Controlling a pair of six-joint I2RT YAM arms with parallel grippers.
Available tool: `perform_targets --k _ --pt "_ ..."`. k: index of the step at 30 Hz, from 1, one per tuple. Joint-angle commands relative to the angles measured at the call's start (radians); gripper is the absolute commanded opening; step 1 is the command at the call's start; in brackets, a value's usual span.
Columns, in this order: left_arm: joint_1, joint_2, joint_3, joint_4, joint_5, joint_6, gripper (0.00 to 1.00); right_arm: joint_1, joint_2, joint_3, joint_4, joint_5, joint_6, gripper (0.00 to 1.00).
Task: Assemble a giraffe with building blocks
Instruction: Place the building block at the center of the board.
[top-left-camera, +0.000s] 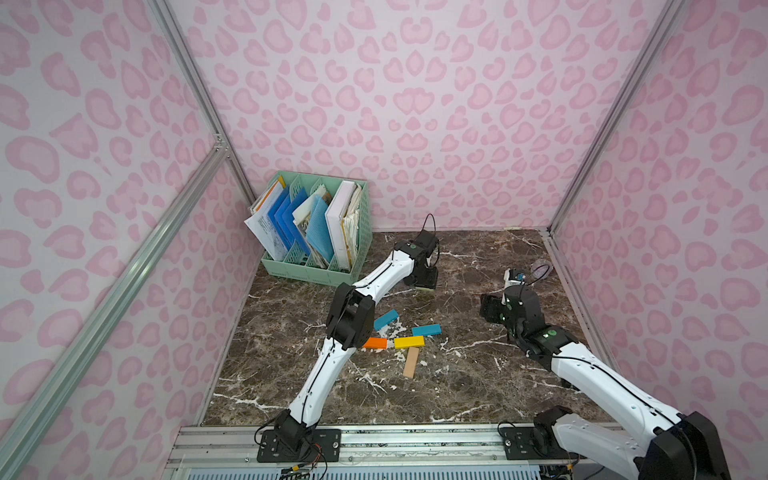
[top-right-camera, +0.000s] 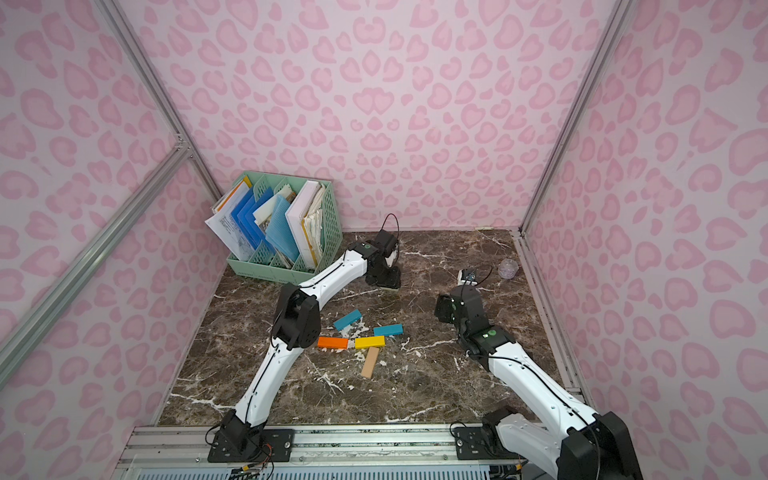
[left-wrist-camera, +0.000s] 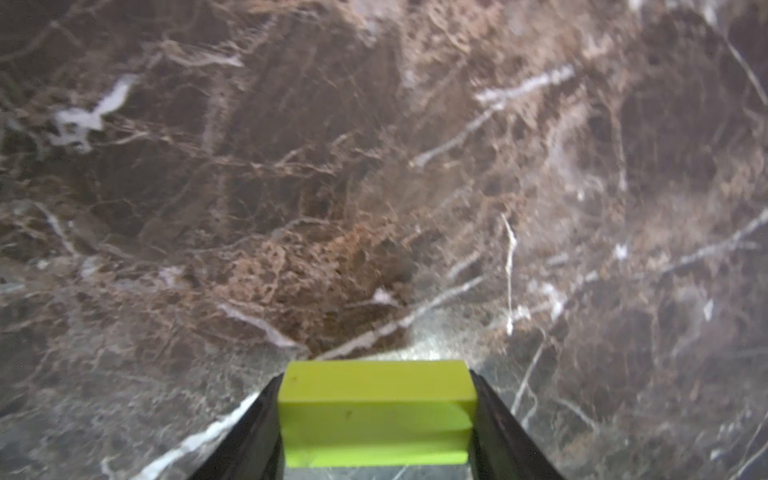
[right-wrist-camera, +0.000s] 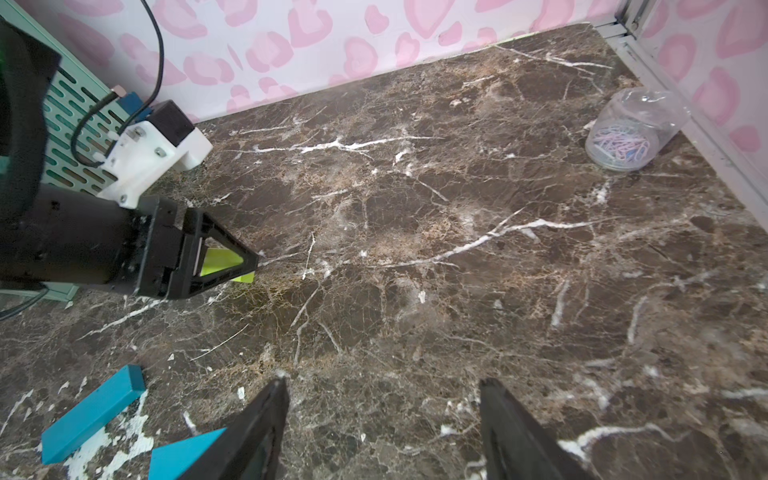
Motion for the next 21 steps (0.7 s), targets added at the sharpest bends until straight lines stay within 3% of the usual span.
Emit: perform_targets --k 1,4,21 --pt "0.003 0.023 0.038 -0.025 -0.032 -0.147 0.35 0.001 -0.004 0.002 0.035 0.005 -0.011 0.75" --pt "0.005 0.024 0.038 -0.033 -0.082 -0.159 0.36 0.001 -0.003 -0.006 0.042 0.004 -0.014 0.75" --pt "0.011 0.057 0.037 -0.087 -0.133 -0.159 0.44 -0.001 0.004 -0.054 0.099 -0.022 -0.004 0.76"
